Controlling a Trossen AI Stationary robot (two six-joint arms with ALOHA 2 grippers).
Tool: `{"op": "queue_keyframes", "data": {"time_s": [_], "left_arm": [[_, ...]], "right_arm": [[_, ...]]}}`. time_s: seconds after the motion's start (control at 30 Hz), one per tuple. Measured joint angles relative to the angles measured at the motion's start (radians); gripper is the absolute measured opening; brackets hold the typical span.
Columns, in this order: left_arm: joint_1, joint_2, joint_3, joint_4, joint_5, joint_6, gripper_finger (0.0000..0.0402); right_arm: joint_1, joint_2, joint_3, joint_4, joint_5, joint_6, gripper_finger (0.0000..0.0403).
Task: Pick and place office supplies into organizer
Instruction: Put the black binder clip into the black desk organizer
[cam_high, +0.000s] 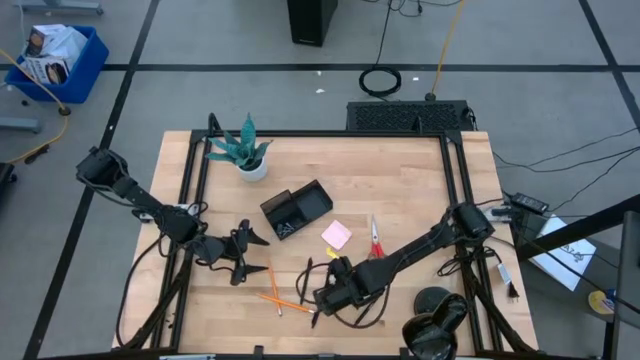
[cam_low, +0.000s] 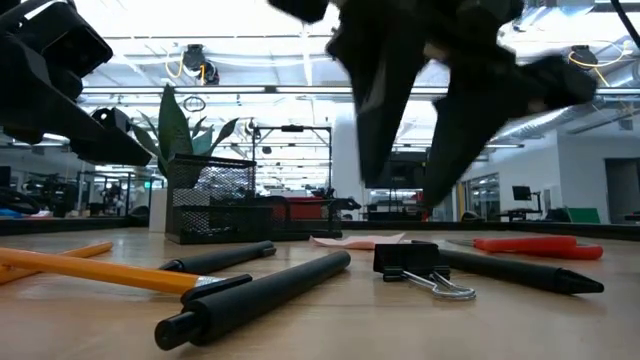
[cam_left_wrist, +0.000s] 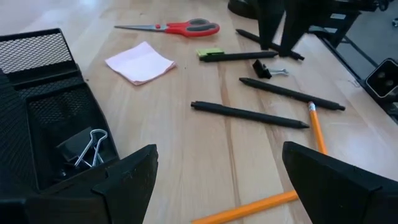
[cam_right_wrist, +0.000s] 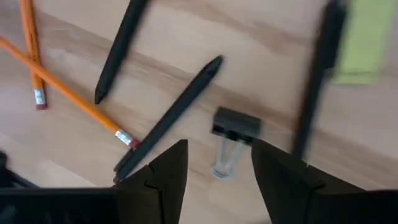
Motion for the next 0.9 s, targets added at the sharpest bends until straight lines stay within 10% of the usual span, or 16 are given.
{"op": "queue_keyframes", "data": {"time_s": [0.9], "left_arm": [[-0.007, 0.000, 0.000, -0.015, 0.063, -0.016, 0.0349]], "right_arm": [[-0.027, 0.004, 0.040, 0.238, 0.068, -0.247, 0.0189]]}}
